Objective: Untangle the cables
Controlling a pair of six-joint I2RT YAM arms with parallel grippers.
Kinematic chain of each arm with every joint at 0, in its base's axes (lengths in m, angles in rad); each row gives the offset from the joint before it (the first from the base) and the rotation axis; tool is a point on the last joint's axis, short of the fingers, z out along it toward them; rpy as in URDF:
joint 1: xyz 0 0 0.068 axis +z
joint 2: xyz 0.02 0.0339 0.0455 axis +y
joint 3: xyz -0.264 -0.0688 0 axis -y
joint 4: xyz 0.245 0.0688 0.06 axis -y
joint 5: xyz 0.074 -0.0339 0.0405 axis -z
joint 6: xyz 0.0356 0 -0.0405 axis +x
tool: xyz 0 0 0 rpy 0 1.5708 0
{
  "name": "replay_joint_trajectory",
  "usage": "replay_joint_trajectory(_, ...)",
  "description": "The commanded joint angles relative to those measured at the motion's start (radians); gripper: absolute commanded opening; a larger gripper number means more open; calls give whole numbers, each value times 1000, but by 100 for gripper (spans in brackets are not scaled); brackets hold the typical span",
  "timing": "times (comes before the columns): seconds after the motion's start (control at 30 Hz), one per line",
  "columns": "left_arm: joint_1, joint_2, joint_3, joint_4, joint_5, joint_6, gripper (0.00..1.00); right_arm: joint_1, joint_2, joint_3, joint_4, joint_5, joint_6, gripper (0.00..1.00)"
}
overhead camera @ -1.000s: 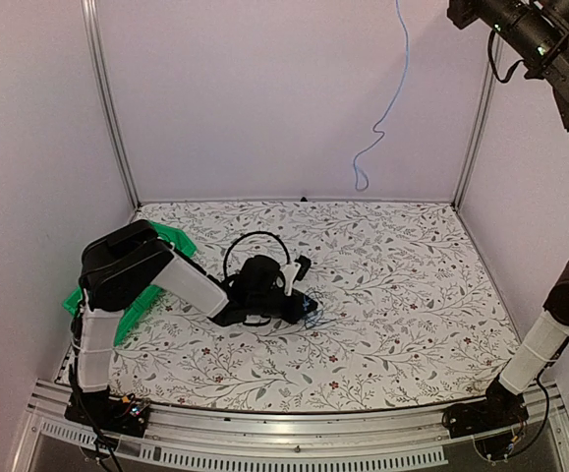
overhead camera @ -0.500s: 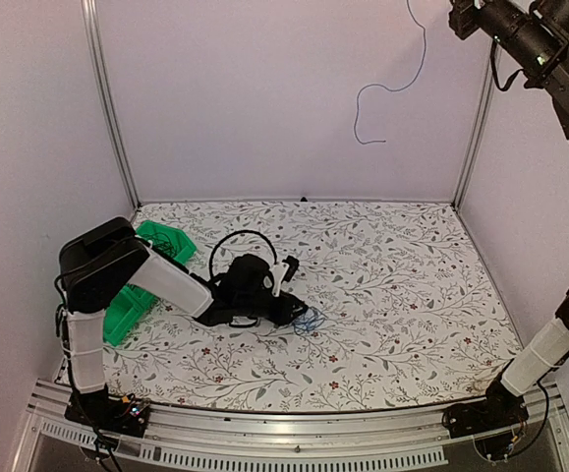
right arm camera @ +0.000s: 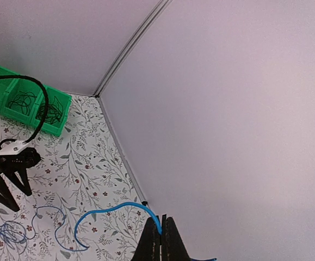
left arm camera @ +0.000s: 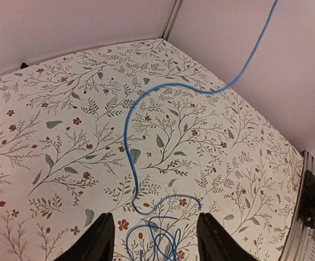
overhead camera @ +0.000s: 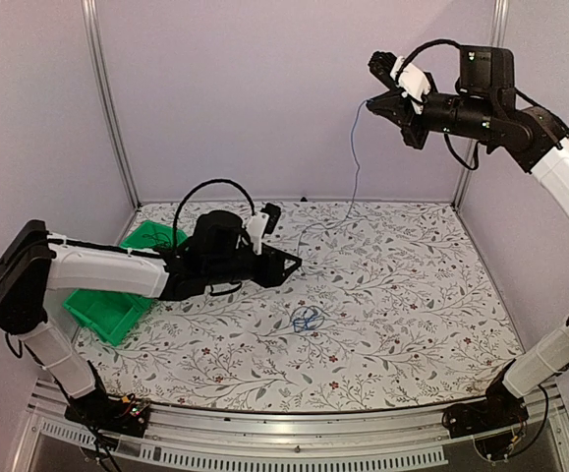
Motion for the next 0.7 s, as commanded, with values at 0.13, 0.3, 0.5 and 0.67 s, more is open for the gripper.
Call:
replay_joint_trajectory(0.13, -28, -129, 8, -8, -36, 93, 52, 4, -6, -62, -71, -156, 184, 0)
replay_joint_trajectory(0.3, -39, -73, 126, -21, -9, 161, 55, 4, 17, -65, -64, -167, 214, 0)
replay_joint_trajectory(0.5, -47, 55, 264, -25, -6, 190, 72, 4, 47, -28, -63, -185, 238, 0)
replay_joint_trajectory(0.67, -53, 131, 359, -27, 9, 199, 72, 4, 66, -5, -62, -180, 244, 0)
